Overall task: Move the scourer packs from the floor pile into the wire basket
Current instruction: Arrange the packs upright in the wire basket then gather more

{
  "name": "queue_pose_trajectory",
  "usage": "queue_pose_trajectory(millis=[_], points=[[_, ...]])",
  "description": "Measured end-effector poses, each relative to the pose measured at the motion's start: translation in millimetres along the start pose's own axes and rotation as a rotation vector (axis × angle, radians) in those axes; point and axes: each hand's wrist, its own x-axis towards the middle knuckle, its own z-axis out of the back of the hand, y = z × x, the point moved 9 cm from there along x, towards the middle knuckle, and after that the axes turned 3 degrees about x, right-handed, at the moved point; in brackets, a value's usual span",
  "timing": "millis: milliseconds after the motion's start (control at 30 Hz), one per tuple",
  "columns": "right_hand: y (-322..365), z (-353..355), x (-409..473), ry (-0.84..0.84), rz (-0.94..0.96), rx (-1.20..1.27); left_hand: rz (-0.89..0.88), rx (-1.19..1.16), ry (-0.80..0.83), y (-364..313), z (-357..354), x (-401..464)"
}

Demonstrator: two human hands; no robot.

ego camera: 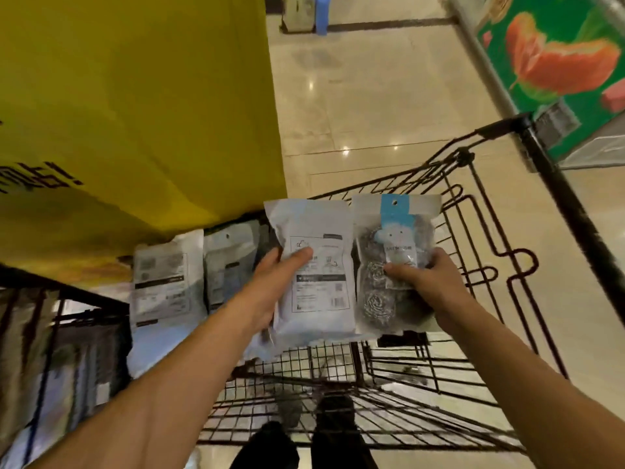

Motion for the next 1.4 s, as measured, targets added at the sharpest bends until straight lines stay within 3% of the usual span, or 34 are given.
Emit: queue_pose_trajectory(millis=[267,433,567,700,800,1033,1400], points=[[-9,-12,59,0.002,0.045,-0.296,0.049,0.148,-0.1,-6,-7,29],[0,-7,45,-0.096,0.206,-0.478,-0.052,0.334,-0.194,-19,1,16],[-6,0,36,-0.098,0.264,-0.555,-0.084,0.31,-0.223,-9,5,-8],[12,2,-2,-0.122,0.464,-0.642,-0.073,0.3,-0.233,20,18,-43],[27,-28,-49,0.075,0.458,-0.413,-0.051,0.234,-0.219,49,49,-78],[-5,-149,-183,0.689,0.412,-0.602,-0.095,0.034,-0.421,156,146,-205],[-185,-245,-368,0.971,0.332,-0.945,0.071,-0.395,-0.734,457,219,-446]])
